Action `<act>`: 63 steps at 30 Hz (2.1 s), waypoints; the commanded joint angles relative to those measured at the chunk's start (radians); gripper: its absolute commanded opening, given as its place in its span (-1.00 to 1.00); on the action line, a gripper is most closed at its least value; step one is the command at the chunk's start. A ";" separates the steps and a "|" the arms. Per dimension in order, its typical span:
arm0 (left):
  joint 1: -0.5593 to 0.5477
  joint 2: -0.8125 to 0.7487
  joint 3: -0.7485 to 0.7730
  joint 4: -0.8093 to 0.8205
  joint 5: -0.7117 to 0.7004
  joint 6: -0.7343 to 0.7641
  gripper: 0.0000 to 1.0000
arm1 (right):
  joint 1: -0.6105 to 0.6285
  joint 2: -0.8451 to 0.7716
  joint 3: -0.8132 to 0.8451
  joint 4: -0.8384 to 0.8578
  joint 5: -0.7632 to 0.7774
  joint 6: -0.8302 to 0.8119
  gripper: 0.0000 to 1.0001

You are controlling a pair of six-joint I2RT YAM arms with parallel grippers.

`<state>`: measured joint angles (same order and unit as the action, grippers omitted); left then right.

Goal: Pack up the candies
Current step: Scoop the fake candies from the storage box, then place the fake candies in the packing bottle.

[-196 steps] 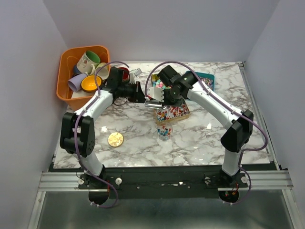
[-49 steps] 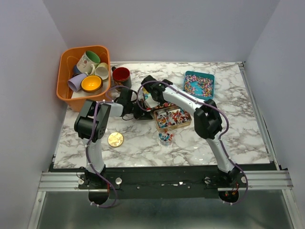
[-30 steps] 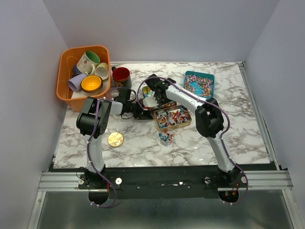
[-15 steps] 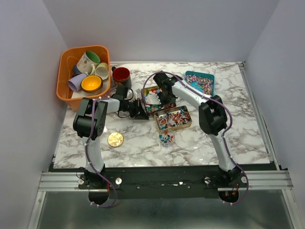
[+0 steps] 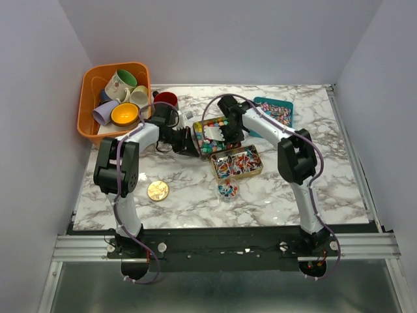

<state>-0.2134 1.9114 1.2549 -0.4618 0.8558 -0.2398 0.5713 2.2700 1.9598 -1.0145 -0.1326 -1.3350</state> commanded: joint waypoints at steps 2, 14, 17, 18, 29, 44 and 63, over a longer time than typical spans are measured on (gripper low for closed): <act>0.016 -0.049 0.076 -0.159 -0.024 0.138 -0.48 | -0.037 -0.029 -0.004 -0.084 -0.082 0.030 -0.99; 0.088 -0.164 0.189 -0.354 -0.123 0.297 -0.37 | -0.083 -0.079 0.123 -0.138 -0.179 0.138 -0.99; 0.117 -0.195 0.170 -0.348 -0.136 0.296 -0.36 | -0.083 -0.156 0.046 -0.092 -0.174 0.148 -0.99; 0.120 -0.204 0.161 -0.344 -0.152 0.295 -0.36 | -0.083 -0.176 0.022 -0.067 -0.168 0.151 -0.99; 0.131 -0.413 -0.084 -0.189 -0.343 0.186 -0.14 | -0.056 -0.541 -0.369 -0.039 0.023 0.113 -0.99; 0.137 -0.641 -0.261 -0.098 -0.528 0.211 0.13 | 0.162 -0.759 -0.716 -0.095 0.384 0.138 -0.99; 0.138 -0.727 -0.308 -0.054 -0.531 0.195 0.15 | 0.384 -0.693 -0.719 -0.243 0.738 0.270 -0.99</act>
<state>-0.0803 1.2266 0.9516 -0.5446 0.3473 -0.0422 0.9287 1.5620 1.2430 -1.1759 0.4572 -1.1198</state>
